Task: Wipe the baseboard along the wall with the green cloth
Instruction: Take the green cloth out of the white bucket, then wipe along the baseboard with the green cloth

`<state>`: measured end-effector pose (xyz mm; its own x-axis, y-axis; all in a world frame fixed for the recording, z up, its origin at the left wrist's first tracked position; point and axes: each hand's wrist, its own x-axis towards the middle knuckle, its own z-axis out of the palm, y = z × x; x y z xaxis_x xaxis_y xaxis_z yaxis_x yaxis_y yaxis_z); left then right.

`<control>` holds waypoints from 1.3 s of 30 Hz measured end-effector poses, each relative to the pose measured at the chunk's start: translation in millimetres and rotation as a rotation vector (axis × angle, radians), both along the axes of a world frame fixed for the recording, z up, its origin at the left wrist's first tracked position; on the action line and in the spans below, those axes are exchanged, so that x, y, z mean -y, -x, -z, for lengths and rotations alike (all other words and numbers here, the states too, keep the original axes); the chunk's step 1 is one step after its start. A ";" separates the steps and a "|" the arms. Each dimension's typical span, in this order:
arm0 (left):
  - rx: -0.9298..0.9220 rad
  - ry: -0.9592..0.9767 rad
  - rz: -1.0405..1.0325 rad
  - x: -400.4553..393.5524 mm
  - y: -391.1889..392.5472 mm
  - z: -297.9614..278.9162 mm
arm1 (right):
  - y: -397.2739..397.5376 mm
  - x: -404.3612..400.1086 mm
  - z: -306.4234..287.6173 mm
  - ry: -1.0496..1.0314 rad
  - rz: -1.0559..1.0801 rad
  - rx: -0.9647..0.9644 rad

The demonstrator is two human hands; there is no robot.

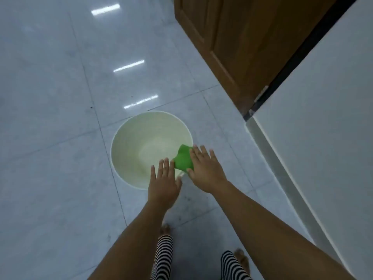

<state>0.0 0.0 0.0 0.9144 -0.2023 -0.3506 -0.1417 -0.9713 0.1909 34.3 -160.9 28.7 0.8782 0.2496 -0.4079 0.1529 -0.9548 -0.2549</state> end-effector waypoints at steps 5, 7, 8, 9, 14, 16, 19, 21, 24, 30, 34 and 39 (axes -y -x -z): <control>0.199 0.076 -0.016 -8.3 3.8 31.8 | -1.3 -11.1 49.3 -0.164 -0.045 0.333; 0.246 0.084 -0.039 -6.3 3.7 32.1 | -0.5 -9.4 59.4 -0.212 -0.044 0.408; 0.248 0.084 -0.059 -5.3 3.1 29.8 | -1.1 -8.7 60.0 -0.229 -0.049 0.462; 0.261 0.076 -0.064 -4.3 3.4 29.9 | -1.4 -8.2 63.3 -0.241 -0.058 0.513; 0.332 0.075 -0.068 -4.4 -12.0 32.5 | -19.2 8.5 69.6 -0.321 -0.056 0.746; 0.357 0.090 -0.045 -2.8 -22.1 31.6 | -26.4 21.8 72.5 -0.350 -0.045 0.806; 0.406 0.106 0.038 9.1 -32.1 31.3 | -31.1 45.4 83.8 -0.340 0.007 0.887; 0.442 0.118 0.094 19.7 -40.4 30.8 | -33.4 64.5 94.5 -0.306 0.073 0.923; 0.515 0.086 0.123 40.2 -55.7 31.5 | -35.2 99.7 110.7 -0.219 0.136 0.971; 0.511 0.026 0.197 109.0 -70.2 36.7 | -23.7 161.6 117.2 0.007 0.228 0.898; 0.440 -0.054 0.281 154.0 -84.0 69.9 | -19.5 199.0 123.5 0.181 0.226 0.830; 0.272 -0.048 0.192 191.5 -113.4 142.8 | -50.0 242.6 152.4 0.301 0.175 0.843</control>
<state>113.4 -191.5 -142.8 0.9225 -0.3695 -0.1119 -0.3628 -0.9288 0.0759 84.2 -403.5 -123.7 0.9301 0.0717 0.3603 0.0223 -0.9900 0.1396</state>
